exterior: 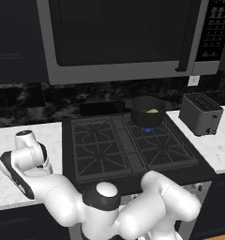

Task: Put the corn and cucumber in the pot. Retrieve the spatula and lightly stir the vegetables in the pot.

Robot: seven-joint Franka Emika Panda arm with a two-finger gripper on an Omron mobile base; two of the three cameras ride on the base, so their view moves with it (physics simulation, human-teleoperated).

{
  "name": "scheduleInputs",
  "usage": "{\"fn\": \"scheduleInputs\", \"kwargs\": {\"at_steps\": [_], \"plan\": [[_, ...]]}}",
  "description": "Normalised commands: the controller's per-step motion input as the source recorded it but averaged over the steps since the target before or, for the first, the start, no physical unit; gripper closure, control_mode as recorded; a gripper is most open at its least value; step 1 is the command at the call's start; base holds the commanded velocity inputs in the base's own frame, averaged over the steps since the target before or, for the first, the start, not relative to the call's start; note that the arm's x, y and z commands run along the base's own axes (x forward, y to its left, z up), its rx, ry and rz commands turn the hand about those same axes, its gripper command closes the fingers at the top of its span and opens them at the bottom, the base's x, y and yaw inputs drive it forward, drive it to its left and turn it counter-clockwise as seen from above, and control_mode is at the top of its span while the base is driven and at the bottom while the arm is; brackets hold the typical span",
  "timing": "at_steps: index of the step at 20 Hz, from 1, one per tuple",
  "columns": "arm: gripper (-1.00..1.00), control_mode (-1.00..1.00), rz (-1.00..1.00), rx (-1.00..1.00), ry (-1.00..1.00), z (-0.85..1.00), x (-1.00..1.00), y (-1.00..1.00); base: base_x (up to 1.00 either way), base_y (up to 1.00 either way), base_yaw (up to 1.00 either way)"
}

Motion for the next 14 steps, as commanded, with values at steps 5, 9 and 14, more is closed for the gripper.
{"fn": "scheduleInputs", "kwargs": {"at_steps": [5, 9, 14], "plan": [[-1.0, -1.0, 0.0, 0.0, -0.02, -0.38, 0.24, 0.11, 0.0, 0.0, 0.0], [1.0, -1.0, 0.0, 0.0, 0.0, -0.75, 0.33, -0.16, 0.0, 0.0, 0.0], [1.0, -1.0, 0.0, 0.01, 0.01, -0.55, -0.01, -0.04, 0.0, 0.0, 0.0]]}}
